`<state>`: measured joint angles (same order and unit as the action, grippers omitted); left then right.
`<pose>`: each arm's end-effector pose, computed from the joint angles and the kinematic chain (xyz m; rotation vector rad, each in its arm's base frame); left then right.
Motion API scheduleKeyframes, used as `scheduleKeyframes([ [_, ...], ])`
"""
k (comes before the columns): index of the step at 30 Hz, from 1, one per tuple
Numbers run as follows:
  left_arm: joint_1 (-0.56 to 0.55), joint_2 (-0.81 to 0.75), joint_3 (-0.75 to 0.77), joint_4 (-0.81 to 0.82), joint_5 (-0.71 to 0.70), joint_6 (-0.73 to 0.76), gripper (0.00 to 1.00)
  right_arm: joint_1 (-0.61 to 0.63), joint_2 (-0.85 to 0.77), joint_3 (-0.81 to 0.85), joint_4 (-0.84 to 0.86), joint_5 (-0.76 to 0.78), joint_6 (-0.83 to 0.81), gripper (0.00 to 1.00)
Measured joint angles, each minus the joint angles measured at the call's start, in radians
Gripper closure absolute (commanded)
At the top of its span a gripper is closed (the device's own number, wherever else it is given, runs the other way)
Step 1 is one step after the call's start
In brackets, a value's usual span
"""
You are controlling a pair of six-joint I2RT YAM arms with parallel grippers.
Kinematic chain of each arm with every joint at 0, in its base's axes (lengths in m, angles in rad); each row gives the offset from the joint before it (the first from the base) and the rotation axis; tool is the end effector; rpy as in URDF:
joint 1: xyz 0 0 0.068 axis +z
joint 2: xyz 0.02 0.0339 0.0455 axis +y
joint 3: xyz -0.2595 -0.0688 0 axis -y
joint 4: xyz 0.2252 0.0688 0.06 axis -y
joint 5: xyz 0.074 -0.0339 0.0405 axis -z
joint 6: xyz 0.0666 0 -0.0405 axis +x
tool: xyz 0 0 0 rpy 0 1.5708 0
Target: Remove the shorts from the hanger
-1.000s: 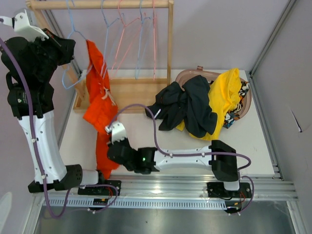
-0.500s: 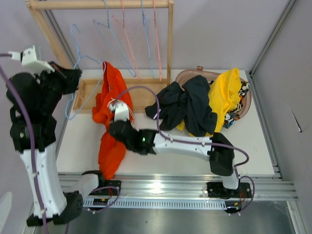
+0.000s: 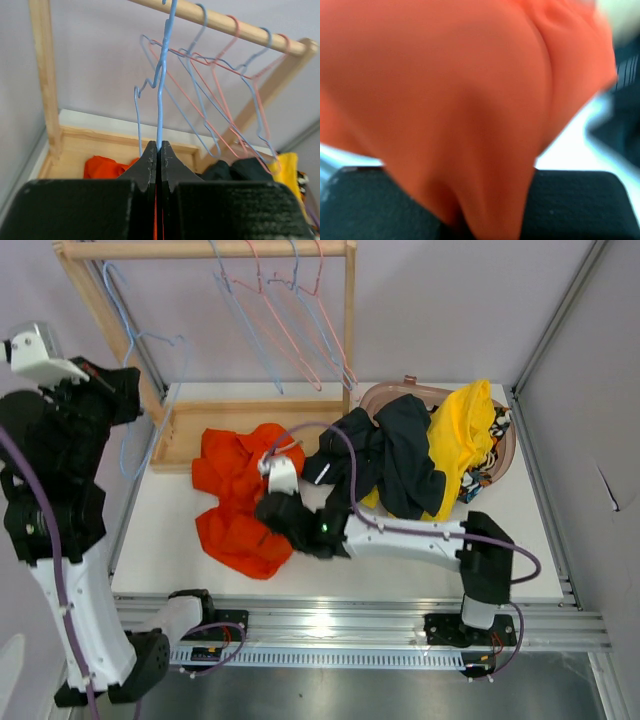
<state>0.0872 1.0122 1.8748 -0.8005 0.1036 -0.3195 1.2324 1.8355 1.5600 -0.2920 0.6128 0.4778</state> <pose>0.1235 0.0039 0.5523 -0.2237 1.4981 -0.2644 0.1786 0.3922 0.2914 -0.4186 2.0084 0.4170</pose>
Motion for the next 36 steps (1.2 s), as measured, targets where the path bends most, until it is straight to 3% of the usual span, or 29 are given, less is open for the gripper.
scheduleKeyframes([
  [4,0.000,0.119,0.063,0.025,-0.066,0.023,1.00,0.139,-0.149,-0.230,-0.081,0.062,0.085,1.00],
  [7,0.000,0.183,0.064,0.032,-0.102,0.027,1.00,0.110,-0.274,-0.284,-0.166,0.119,0.136,1.00],
  [10,0.000,0.233,0.073,0.037,-0.116,0.032,1.00,-0.039,-0.423,-0.286,-0.188,0.162,0.138,1.00],
  [15,0.000,0.258,0.074,0.058,-0.121,0.033,1.00,-0.484,-0.637,-0.208,-0.140,0.182,-0.008,1.00],
  [21,0.000,0.277,0.105,0.098,-0.134,0.035,1.00,-0.903,-0.637,-0.027,-0.069,0.032,-0.090,1.00],
  [25,0.000,0.313,0.112,0.139,-0.142,0.035,1.00,-0.983,-0.579,-0.022,-0.034,-0.046,-0.094,1.00],
  [30,0.000,0.420,0.146,0.163,-0.150,0.035,1.00,-1.002,-0.484,-0.194,0.011,-0.126,-0.087,0.98],
  [31,0.000,0.445,0.163,0.160,-0.150,0.036,1.00,-1.007,-0.465,-0.223,0.012,-0.140,-0.086,0.76],
  [32,0.000,0.471,0.179,0.150,-0.148,0.037,1.00,-1.015,-0.437,-0.253,0.012,-0.163,-0.077,0.10],
  [33,0.000,0.491,0.188,0.144,-0.147,0.038,1.00,-1.025,-0.409,-0.277,0.010,-0.184,-0.071,0.01],
  [36,-0.002,0.549,0.234,0.144,-0.143,0.042,1.00,-1.045,-0.359,-0.343,0.006,-0.248,-0.067,0.01],
])
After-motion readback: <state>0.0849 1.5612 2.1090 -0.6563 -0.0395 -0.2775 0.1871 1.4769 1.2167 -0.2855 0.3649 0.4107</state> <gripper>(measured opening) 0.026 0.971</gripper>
